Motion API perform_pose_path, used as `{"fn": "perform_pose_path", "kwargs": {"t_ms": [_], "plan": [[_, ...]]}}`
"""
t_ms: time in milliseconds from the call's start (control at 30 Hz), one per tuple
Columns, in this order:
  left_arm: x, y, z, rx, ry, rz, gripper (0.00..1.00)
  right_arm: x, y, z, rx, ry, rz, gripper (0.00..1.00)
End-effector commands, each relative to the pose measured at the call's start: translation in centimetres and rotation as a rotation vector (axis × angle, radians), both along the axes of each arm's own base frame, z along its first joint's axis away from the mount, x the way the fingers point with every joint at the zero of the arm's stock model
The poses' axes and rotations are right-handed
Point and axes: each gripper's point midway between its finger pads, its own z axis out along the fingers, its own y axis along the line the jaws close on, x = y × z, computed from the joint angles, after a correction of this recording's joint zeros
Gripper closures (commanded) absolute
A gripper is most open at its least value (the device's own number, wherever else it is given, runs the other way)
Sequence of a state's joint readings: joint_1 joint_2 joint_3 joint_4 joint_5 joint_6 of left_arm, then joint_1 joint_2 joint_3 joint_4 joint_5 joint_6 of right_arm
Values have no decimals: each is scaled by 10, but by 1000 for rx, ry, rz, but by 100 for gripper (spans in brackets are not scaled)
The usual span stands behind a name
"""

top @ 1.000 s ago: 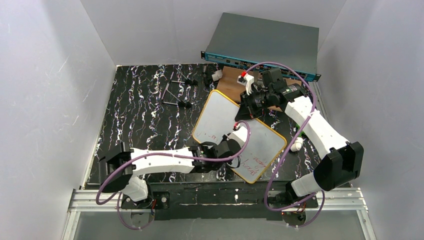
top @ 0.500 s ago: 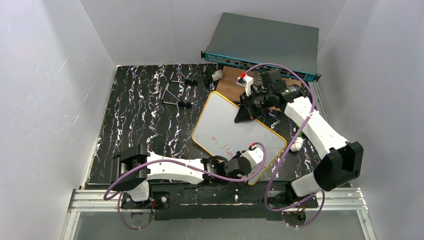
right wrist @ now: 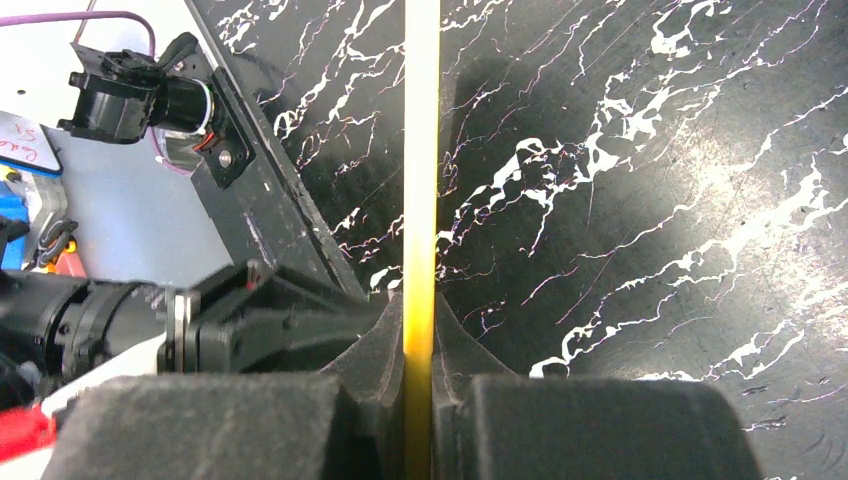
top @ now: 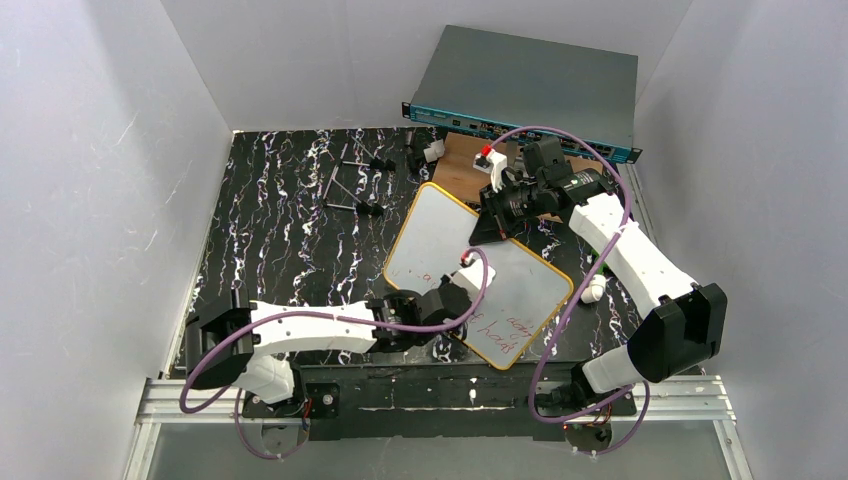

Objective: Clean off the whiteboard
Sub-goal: Erase the whiteboard at the center of the board.

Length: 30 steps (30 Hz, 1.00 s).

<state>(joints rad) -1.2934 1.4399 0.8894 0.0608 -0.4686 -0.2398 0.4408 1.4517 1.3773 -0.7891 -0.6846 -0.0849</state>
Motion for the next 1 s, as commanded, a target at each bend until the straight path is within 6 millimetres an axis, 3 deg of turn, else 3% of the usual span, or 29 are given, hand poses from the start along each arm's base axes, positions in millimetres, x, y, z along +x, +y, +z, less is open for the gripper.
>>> {"fn": "perform_pose_path", "kwargs": {"t_ms": [0, 133, 300, 500, 700, 833, 967], "plan": [[-33, -29, 4, -39, -22, -153, 100, -4, 8, 29, 88, -88, 50, 99], [-49, -51, 2, -51, -40, -218, 100, -3, 9, 28, 86, -83, 49, 99], [-50, -65, -4, -33, -51, -215, 100, -3, 9, 28, 87, -86, 49, 99], [-17, -37, -2, 28, -102, -14, 100, -5, 8, 30, 89, -91, 48, 99], [16, 1, 10, -33, -55, 126, 100, -5, 7, 31, 91, -97, 47, 99], [17, 7, 15, -61, -45, 110, 100, -5, 7, 31, 90, -99, 46, 99], [5, -10, 14, -98, -21, 1, 100, -5, 7, 31, 90, -99, 47, 99]]}}
